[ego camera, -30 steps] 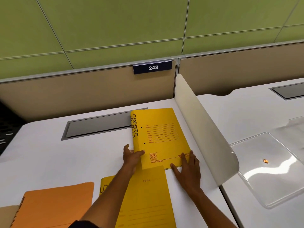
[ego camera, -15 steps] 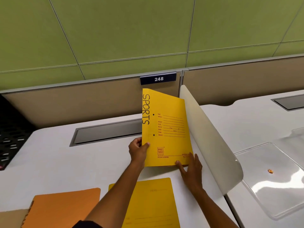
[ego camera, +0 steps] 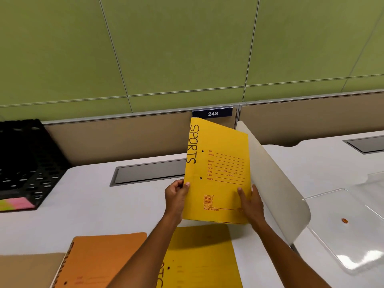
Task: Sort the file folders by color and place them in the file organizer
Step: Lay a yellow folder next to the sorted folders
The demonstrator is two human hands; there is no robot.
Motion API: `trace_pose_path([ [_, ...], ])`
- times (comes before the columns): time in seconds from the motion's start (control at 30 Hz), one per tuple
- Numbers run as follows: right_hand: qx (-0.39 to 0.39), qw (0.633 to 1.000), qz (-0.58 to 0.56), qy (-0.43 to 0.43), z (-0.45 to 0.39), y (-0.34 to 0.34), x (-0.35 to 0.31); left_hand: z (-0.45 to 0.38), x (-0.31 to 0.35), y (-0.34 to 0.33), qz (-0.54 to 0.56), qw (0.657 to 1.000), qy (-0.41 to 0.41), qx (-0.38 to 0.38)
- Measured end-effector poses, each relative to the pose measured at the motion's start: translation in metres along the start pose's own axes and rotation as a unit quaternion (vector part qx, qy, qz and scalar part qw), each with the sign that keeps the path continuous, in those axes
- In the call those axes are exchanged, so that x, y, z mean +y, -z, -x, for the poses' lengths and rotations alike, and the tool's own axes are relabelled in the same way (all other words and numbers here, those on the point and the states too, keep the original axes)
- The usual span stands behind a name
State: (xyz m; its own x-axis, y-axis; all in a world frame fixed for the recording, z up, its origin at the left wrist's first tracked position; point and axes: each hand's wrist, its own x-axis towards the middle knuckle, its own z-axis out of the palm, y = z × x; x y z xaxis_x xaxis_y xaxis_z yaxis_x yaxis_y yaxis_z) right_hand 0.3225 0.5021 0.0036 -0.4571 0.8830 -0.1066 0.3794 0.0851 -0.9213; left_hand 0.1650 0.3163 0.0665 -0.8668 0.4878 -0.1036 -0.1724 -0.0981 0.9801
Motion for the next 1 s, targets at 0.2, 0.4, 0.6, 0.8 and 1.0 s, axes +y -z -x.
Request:
trace_pose_path([
  [0.2,0.054,0.994,-0.083,-0.052,0.055,0.000,0.000,0.048,-0.009,0.018,-0.109,0.988,-0.067,0.089],
  [0.4,0.088,0.991,-0.077,-0.057,0.126,-0.006,0.007,0.104,-0.013,0.057,-0.189,0.968,-0.156,0.061],
  [0.6,0.084,0.991,-0.058,-0.087,0.195,-0.012,0.025,0.150,-0.031,0.099,-0.186,0.972,-0.142,0.013],
  [0.8,0.089,0.990,-0.022,-0.108,0.251,-0.010,0.050,0.187,-0.061,0.131,-0.229,0.967,-0.099,-0.044],
  [1.0,0.077,0.990,0.009,-0.120,0.279,0.000,0.069,0.218,-0.102,0.143,-0.300,0.951,-0.068,-0.019],
])
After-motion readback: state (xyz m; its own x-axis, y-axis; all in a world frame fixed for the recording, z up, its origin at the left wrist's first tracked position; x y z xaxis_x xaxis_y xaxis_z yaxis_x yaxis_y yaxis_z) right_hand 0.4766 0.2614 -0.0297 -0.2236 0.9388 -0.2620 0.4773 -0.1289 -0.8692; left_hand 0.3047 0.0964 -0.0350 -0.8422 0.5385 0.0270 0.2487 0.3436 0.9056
